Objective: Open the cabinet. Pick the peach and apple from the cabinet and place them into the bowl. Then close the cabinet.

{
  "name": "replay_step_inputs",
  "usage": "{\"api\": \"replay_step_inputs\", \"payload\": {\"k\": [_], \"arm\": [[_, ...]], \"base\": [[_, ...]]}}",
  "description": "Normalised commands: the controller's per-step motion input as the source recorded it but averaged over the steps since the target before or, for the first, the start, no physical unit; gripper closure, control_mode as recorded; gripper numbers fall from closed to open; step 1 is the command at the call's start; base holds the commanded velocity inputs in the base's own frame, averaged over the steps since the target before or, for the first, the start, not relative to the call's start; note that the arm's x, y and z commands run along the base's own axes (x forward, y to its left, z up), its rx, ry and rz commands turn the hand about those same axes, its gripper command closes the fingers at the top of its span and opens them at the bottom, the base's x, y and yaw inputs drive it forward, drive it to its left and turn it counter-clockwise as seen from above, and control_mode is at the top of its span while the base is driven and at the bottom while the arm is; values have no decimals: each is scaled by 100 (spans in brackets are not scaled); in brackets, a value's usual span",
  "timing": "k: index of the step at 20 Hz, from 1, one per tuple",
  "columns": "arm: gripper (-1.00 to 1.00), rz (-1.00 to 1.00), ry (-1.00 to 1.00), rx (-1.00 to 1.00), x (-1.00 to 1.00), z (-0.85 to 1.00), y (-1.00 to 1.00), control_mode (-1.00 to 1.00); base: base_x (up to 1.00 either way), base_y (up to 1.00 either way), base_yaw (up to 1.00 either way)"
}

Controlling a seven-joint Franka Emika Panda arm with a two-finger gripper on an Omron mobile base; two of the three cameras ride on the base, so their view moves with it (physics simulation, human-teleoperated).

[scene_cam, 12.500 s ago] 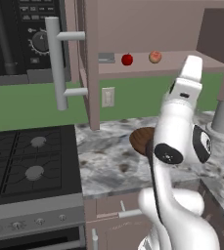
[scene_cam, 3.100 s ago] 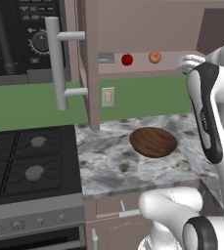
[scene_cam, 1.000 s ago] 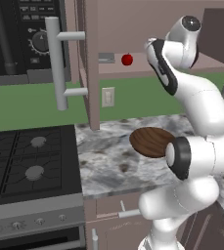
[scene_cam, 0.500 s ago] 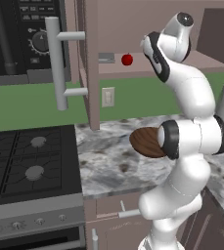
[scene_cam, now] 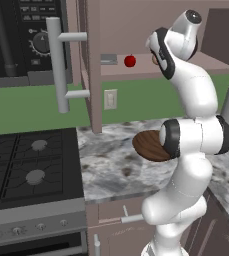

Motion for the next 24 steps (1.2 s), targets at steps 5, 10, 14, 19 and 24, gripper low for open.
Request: {"api": "replay_step_inputs", "payload": {"k": [5,10,14,19,24], "arm": [[-100,0,-1,0,0,-2,0,-100],[-100,0,0,-1,0,-4,0,-100],[-100,0,0,-1,0,-12,0,-100],[-100,0,0,-3,0,-17,0,-100],[-100,0,0,0,15,-7,0,-100]], "base": [[0,0,0],[0,0,0],[0,0,0],[0,0,0],[0,0,0]]}}
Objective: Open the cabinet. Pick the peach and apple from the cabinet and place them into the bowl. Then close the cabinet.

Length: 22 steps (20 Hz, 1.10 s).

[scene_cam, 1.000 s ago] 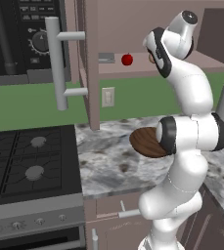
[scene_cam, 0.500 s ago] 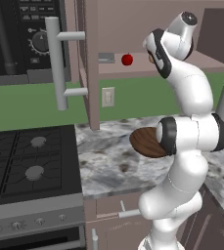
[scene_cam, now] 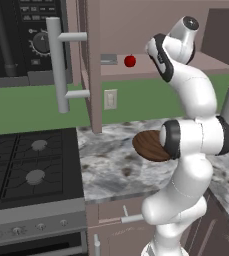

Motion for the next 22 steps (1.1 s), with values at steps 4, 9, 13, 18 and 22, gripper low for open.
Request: {"api": "replay_step_inputs", "payload": {"k": [4,9,13,18,22], "arm": [[-100,0,0,0,30,-3,0,-100],[-100,0,0,0,33,-2,0,-100],[100,0,0,0,11,0,0,-100],[100,0,-1,0,-4,0,-3,-100],[100,0,-15,5,-47,0,-2,-100]], "base": [[0,0,0],[0,0,0],[0,0,0],[0,0,0],[0,0,0]]}}
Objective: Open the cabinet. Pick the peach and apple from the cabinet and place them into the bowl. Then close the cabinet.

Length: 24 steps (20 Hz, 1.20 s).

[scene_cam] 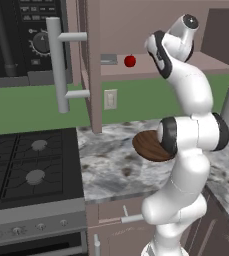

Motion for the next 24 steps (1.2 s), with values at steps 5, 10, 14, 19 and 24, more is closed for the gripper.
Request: {"api": "replay_step_inputs", "payload": {"k": [5,10,14,19,24], "arm": [[100,1,-18,5,-80,0,0,-100],[100,5,-12,0,-100,13,0,-100],[100,4,-1,0,-100,38,0,-100],[100,3,4,0,-100,57,0,-100],[100,2,11,-2,-100,47,0,-100]], "base": [[0,0,0],[0,0,0],[0,0,0],[0,0,0],[0,0,0]]}}
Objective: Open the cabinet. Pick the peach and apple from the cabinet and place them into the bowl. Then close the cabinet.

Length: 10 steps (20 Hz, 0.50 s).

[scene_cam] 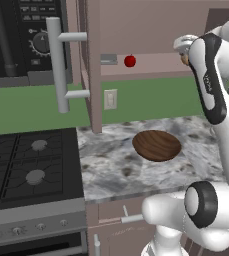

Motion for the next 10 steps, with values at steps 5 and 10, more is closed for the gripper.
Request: {"api": "replay_step_inputs", "payload": {"k": [5,10], "arm": [[100,8,17,-18,-66,-62,0,-100],[100,14,11,-5,-26,-100,0,-100]], "base": [[0,0,0],[0,0,0]]}}
